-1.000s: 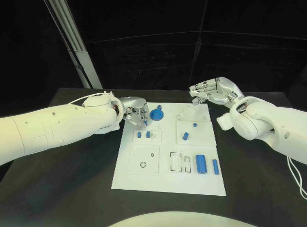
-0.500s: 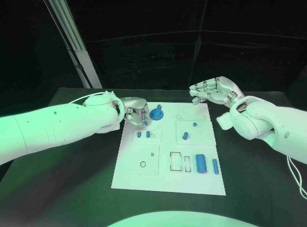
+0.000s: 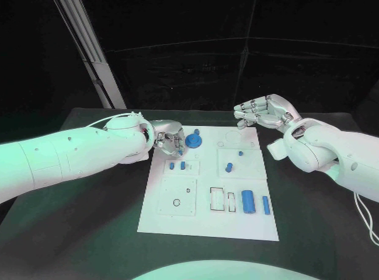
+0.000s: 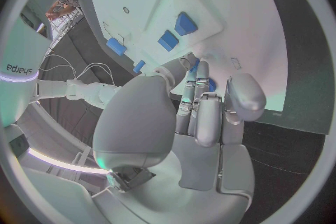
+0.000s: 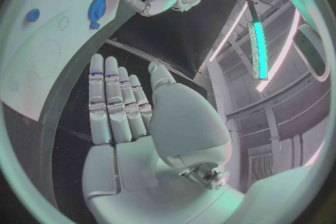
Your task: Assemble the parts on the task board
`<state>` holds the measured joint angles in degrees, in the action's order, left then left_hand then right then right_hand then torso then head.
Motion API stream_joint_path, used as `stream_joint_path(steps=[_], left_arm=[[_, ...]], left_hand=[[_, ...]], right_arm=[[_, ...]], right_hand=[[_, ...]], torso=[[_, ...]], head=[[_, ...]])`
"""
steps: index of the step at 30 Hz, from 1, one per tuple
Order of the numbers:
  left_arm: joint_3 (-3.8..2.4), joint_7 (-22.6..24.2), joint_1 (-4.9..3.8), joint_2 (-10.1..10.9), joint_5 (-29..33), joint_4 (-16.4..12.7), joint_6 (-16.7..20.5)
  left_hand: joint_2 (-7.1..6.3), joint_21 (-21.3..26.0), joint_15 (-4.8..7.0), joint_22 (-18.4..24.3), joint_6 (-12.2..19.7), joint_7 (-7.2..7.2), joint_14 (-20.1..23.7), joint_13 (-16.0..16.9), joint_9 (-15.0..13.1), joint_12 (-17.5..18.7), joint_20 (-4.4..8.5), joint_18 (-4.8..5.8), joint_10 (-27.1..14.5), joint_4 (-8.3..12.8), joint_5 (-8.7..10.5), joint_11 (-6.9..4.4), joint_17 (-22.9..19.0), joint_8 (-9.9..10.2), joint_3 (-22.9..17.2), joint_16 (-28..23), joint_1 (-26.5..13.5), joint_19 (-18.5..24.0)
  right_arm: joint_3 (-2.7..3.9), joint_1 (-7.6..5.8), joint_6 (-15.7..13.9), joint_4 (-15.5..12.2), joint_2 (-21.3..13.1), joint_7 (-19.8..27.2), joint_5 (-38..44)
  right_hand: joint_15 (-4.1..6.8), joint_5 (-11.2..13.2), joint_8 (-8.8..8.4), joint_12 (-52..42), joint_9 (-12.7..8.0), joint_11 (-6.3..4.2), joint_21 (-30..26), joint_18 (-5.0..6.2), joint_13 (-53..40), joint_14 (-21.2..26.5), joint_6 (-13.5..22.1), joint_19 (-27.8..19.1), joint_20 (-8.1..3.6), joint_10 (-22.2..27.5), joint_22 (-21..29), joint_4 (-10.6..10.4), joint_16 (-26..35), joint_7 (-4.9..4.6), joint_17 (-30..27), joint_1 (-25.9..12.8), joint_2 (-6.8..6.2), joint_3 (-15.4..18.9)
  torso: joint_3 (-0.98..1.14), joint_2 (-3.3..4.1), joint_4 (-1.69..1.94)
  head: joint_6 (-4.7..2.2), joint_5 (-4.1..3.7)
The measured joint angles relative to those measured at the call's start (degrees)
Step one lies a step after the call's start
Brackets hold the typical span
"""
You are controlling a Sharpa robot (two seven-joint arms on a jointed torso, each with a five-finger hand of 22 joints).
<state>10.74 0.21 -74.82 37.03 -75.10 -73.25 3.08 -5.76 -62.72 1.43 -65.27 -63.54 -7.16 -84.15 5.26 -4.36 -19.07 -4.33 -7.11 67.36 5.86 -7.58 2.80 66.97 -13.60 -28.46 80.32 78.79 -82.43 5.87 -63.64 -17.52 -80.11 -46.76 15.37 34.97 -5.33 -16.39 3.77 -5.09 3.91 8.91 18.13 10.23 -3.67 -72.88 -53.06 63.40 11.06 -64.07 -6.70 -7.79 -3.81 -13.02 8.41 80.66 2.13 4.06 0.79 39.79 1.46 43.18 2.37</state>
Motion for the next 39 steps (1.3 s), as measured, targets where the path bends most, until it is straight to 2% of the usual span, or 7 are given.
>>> stream_joint_path(steps=[3,8,15,31,39], left_arm=[[0.0,0.0,0.0,-0.1,0.0,0.1,-0.1],[0.01,-0.1,-0.02,-0.3,0.3,0.4,-0.6],[0.04,-0.5,0.0,-0.5,0.7,0.7,-1.4],[0.07,-1.0,0.03,-0.4,1.0,0.7,-1.6],[0.07,-1.2,0.03,-0.3,1.3,0.7,-1.4]], left_hand=[[0.06,0.0,0.0,0.1,0.1,-0.11,0.0,0.0,0.0,0.0,0.0,0.0,-0.1,0.2,0.0,0.11,0.0,0.0,0.2,0.0,-0.1,0.0],[0.2,0.3,0.0,0.4,2.3,-0.59,0.0,0.0,0.5,0.7,0.0,0.0,-1.7,0.1,-0.14,0.8,-0.3,1.6,0.6,0.0,-1.2,0.0],[-0.06,0.9,0.0,0.7,2.6,-0.8,0.0,-0.1,0.6,1.1,-0.19,0.0,-2.3,-0.1,-0.24,1.18,-0.6,2.0,1.0,-0.2,-1.6,0.2],[-0.64,1.0,-0.21,0.7,3.2,-0.89,0.2,-0.1,0.6,1.1,-0.19,0.0,-2.7,-0.2,-0.24,1.19,-0.8,2.7,1.5,-0.2,-2.2,0.2],[-1.49,1.0,-0.62,0.6,8.4,-1.37,0.2,-0.2,0.8,1.4,-0.39,0.0,-4.5,0.1,-0.24,1.6,-0.9,6.0,2.3,-0.2,-3.0,0.4]], right_arm=[[0.0,0.0,0.0,0.0,0.0,0.0,0.0],[0.0,0.0,0.0,0.0,0.0,0.0,0.0],[0.0,0.0,0.0,0.0,0.0,0.0,0.0],[0.0,0.0,0.0,0.2,0.1,0.0,0.0],[0.0,0.0,0.0,0.3,0.2,0.0,0.0]], right_hand=[[0.0,0.0,0.0,0.0,0.0,0.0,0.0,0.0,0.0,0.0,0.0,0.0,0.0,0.0,0.0,0.0,0.0,0.0,0.0,0.0,0.0,0.0],[0.0,0.0,0.0,0.0,0.0,0.0,0.0,0.0,0.0,0.0,0.0,0.0,0.0,0.0,0.0,0.0,0.0,0.0,0.0,0.0,0.0,0.0],[0.0,0.0,0.0,0.0,0.0,0.0,0.0,0.0,0.0,0.0,0.0,0.0,0.0,0.0,0.0,0.0,0.0,0.0,0.0,0.0,0.0,0.0],[0.0,0.0,0.0,-0.2,0.0,0.0,-0.3,0.0,0.0,0.0,0.0,0.0,0.0,0.0,0.1,0.0,0.0,0.0,-0.1,0.0,0.0,0.0],[0.0,0.0,0.0,-0.2,0.0,0.0,-0.3,0.0,0.0,0.0,0.0,0.0,0.0,0.0,0.2,0.0,0.0,0.0,-0.2,0.0,0.0,0.0]], torso=[[0.0,0.0,0.0],[0.0,-0.01,0.0],[-0.01,-0.01,0.0],[-0.02,-0.03,0.02],[-0.02,-0.05,0.04]], head=[[0.01,0.01],[0.05,-0.04],[0.08,-0.14],[0.22,-0.19],[0.22,-0.18]])
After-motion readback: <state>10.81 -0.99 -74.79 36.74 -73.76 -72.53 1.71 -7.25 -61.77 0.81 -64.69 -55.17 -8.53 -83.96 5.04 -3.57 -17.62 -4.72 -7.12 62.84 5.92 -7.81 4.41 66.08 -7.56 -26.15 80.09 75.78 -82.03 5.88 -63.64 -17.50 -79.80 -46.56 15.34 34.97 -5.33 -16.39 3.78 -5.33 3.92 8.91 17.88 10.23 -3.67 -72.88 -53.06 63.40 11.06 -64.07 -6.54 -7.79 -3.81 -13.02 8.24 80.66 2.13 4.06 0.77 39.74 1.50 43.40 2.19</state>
